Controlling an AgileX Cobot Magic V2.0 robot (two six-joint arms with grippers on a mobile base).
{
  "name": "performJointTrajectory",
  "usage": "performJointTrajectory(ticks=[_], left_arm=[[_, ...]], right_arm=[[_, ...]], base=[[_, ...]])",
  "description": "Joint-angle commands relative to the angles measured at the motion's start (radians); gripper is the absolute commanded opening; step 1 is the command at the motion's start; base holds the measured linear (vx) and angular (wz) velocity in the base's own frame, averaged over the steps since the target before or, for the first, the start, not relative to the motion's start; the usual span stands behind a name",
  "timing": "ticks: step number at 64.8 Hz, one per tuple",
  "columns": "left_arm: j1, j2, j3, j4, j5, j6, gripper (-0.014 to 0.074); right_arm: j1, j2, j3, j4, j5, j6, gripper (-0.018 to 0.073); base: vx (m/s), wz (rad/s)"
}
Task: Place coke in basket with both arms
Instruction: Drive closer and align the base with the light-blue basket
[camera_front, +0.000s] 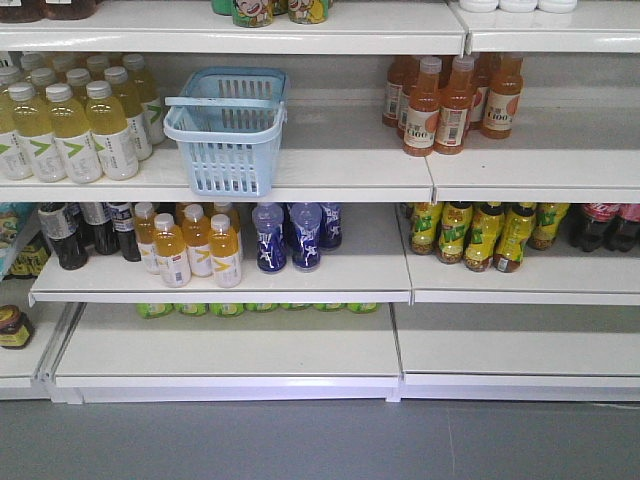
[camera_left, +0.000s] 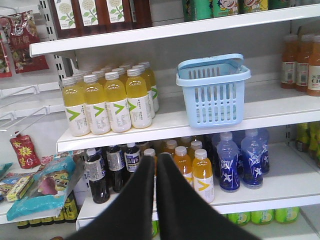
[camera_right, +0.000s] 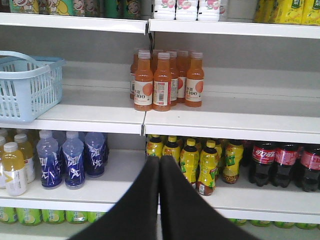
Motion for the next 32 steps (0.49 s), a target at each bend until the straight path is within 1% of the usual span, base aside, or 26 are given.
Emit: performJointTrajectory(ticks=[1,32], left_arm=[[0.0,-0.019,-0.033,0.0,-0.073,-0.001,-0.0006],[0.0,-0.019,-0.033,0.0,-0.073,-0.001,-0.0006]], right_arm=[[-0.004,-0.013,0.008,-0.007,-0.077,-0.002,-0.001],[-0.004,-0.013,0.008,-0.007,-0.077,-0.002,-0.001]], base=[[0.16,0.0],[0.14,0.0]])
